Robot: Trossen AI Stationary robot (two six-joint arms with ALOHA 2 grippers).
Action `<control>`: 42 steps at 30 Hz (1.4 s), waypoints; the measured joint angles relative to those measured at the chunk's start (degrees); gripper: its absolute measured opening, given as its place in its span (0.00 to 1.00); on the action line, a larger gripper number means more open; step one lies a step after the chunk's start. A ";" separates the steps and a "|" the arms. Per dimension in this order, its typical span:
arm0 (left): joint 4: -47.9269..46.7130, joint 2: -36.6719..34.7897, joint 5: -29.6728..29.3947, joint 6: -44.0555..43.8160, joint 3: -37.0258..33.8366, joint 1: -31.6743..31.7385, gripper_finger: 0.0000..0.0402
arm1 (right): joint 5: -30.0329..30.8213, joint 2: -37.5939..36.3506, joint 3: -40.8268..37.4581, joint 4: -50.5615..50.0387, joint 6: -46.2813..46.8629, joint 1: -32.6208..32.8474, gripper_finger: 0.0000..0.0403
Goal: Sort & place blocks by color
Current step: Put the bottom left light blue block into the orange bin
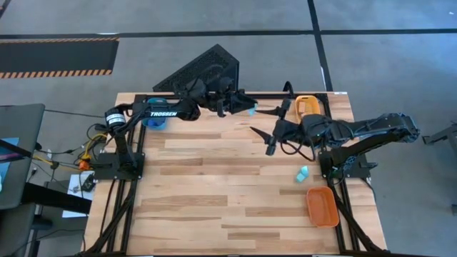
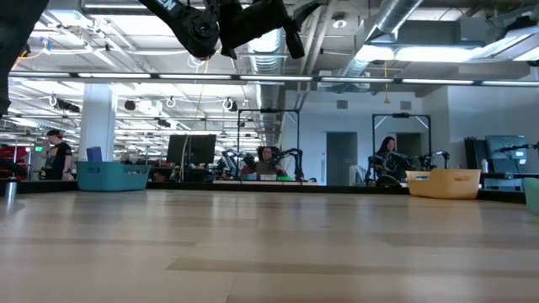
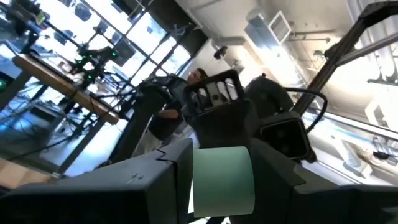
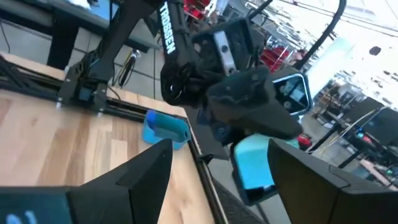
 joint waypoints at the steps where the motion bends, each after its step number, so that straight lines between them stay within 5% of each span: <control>1: -0.23 0.00 -0.05 -0.03 0.00 0.00 0.27 | 0.12 0.00 0.00 0.54 -0.55 0.04 0.71; 11: -0.64 -0.01 0.72 -1.73 0.00 -0.35 0.27 | 3.90 -0.02 0.00 3.13 -5.49 -0.78 0.71; 42: -0.44 -0.13 -0.60 -1.47 0.00 -1.71 0.27 | -0.21 -0.02 -0.02 2.66 -5.19 -3.66 0.71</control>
